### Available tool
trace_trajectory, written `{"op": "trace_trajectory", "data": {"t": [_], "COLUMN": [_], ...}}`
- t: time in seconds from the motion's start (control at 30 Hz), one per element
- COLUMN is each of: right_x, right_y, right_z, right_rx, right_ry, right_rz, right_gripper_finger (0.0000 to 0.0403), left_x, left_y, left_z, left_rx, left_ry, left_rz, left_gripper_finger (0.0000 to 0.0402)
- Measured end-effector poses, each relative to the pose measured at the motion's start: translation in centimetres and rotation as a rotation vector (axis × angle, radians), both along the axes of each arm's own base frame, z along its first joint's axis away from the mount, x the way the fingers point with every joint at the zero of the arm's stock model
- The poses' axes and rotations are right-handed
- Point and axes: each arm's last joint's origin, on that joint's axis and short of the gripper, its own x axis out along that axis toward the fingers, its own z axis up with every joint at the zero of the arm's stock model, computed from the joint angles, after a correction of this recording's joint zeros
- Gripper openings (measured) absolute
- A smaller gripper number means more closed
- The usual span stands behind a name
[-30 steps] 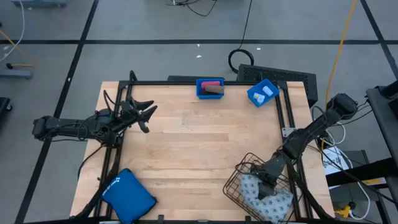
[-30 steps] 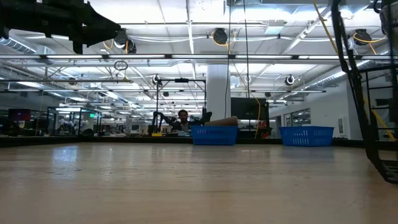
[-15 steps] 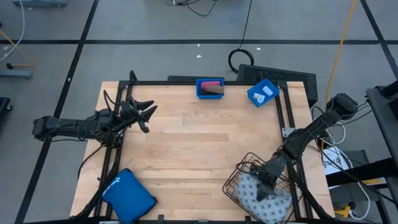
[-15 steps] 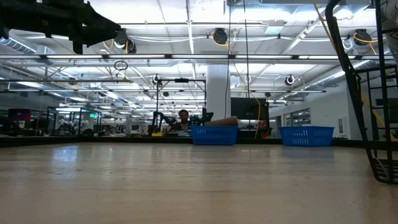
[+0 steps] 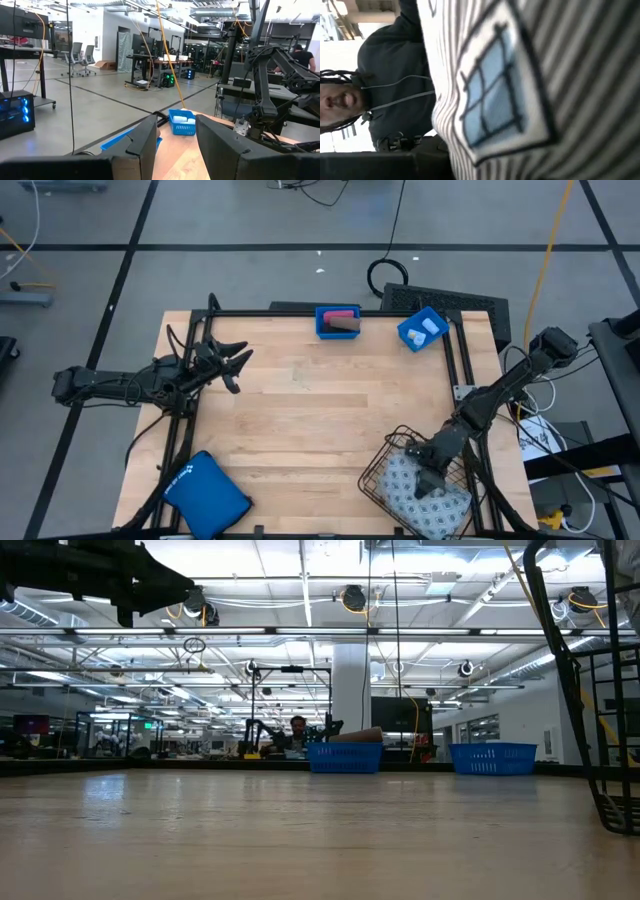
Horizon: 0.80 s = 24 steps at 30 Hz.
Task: Pick & Place Medicine items
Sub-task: Put the blue patterned patient gown into the wire basket
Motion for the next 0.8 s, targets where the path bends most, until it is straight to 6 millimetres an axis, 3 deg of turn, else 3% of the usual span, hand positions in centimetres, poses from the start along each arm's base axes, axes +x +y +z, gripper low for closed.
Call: {"op": "trace_trajectory", "data": {"t": [0.2,0.8], "right_x": [-0.4,0.6], "right_y": [-0.3,-1.3], "right_z": [-0.4,0.5], "right_rx": [-0.024,-0.035], "right_ry": [0.075,-0.085], "right_rz": [-0.016,-0.075], "right_gripper_finger": [0.0161,0.0193], "left_x": [0.0,0.0], "left_y": [0.0,0.0], "left_z": [0.0,-0.1], "left_rx": [-0.001,-0.003], "left_ry": [0.001,0.007], "left_rz": [0.0,-0.001], "left_gripper_finger": [0.0145,0.0145]}}
